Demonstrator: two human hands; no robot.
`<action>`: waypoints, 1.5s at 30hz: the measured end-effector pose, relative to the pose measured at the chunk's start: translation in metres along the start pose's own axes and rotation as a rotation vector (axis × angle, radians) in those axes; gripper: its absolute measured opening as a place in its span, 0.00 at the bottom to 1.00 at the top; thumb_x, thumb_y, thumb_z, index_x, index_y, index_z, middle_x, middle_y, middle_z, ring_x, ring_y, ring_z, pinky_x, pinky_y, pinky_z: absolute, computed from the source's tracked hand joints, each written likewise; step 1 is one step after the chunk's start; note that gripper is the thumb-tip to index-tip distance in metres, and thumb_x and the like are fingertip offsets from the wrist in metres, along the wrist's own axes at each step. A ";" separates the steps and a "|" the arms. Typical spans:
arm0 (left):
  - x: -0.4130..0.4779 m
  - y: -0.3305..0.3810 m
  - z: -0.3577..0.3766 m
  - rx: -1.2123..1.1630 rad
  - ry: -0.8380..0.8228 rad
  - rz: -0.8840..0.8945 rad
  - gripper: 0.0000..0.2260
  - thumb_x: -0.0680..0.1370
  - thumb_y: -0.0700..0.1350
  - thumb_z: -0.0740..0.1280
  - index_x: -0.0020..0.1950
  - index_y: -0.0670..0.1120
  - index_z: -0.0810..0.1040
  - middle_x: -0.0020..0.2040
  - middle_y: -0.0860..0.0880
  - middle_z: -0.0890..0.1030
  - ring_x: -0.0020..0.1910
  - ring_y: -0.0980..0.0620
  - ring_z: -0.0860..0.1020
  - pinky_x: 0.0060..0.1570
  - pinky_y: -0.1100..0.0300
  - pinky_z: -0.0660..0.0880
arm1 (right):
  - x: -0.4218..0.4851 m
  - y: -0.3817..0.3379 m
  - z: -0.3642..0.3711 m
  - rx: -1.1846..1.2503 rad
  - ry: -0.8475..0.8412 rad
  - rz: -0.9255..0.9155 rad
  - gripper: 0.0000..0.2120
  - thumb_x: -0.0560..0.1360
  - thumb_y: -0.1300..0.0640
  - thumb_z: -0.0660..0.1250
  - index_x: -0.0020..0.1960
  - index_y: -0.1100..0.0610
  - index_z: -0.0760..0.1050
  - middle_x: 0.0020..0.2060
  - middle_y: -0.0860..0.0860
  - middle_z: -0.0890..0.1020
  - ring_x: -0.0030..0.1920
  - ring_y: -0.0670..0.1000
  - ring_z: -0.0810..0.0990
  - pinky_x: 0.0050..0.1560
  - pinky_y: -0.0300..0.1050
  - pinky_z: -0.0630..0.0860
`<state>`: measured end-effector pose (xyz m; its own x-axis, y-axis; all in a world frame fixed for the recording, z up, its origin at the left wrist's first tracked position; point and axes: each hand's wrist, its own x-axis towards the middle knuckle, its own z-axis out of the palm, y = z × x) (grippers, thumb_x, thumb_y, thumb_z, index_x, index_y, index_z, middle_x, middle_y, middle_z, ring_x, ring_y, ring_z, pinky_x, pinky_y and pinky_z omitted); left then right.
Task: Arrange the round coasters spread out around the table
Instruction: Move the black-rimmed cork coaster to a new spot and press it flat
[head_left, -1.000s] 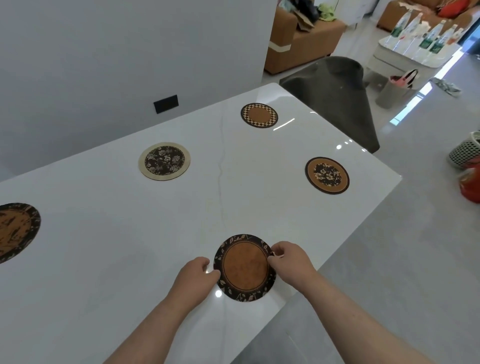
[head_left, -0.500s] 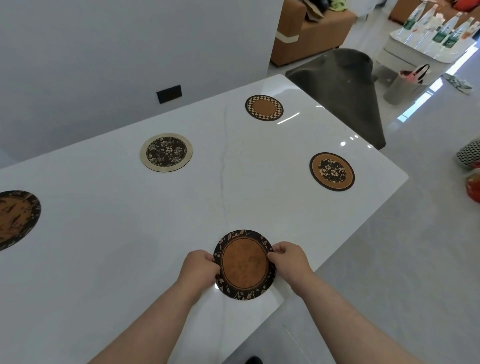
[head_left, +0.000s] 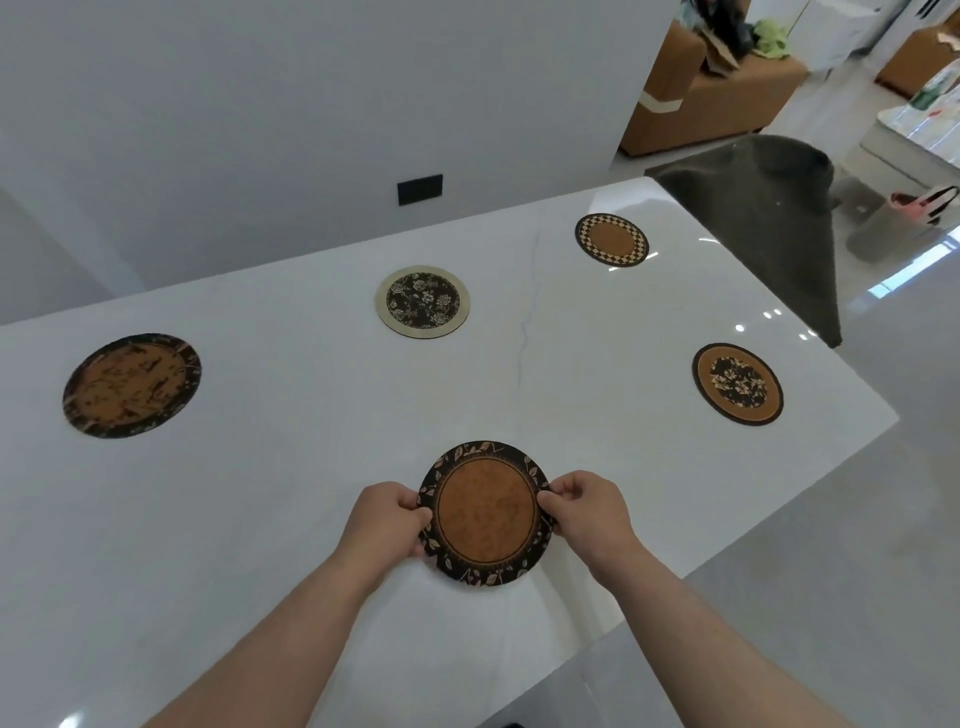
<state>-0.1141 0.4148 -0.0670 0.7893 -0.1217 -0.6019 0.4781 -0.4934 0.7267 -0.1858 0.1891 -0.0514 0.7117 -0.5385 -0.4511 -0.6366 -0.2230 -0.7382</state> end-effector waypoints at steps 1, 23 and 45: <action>0.000 -0.001 -0.008 -0.015 0.014 0.003 0.03 0.74 0.35 0.69 0.39 0.38 0.80 0.33 0.44 0.79 0.25 0.52 0.78 0.31 0.52 0.82 | 0.000 -0.005 0.005 -0.003 -0.008 -0.010 0.03 0.70 0.60 0.73 0.39 0.57 0.79 0.36 0.55 0.83 0.39 0.55 0.83 0.46 0.57 0.82; -0.043 -0.081 -0.142 -0.288 0.229 -0.103 0.03 0.74 0.35 0.69 0.42 0.42 0.81 0.38 0.44 0.81 0.33 0.51 0.78 0.28 0.63 0.77 | -0.047 -0.077 0.132 -0.058 -0.305 -0.169 0.03 0.70 0.63 0.71 0.41 0.60 0.77 0.31 0.52 0.77 0.29 0.47 0.76 0.35 0.44 0.79; -0.095 -0.167 -0.210 -0.385 0.451 -0.214 0.04 0.73 0.35 0.70 0.42 0.44 0.81 0.38 0.46 0.82 0.32 0.52 0.79 0.27 0.62 0.76 | -0.095 -0.091 0.228 -0.224 -0.650 -0.201 0.02 0.73 0.66 0.67 0.43 0.63 0.75 0.31 0.55 0.79 0.27 0.51 0.78 0.38 0.50 0.81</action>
<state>-0.1877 0.6899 -0.0615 0.7052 0.3623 -0.6094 0.6819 -0.1111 0.7230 -0.1281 0.4459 -0.0557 0.8103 0.1080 -0.5759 -0.4705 -0.4658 -0.7494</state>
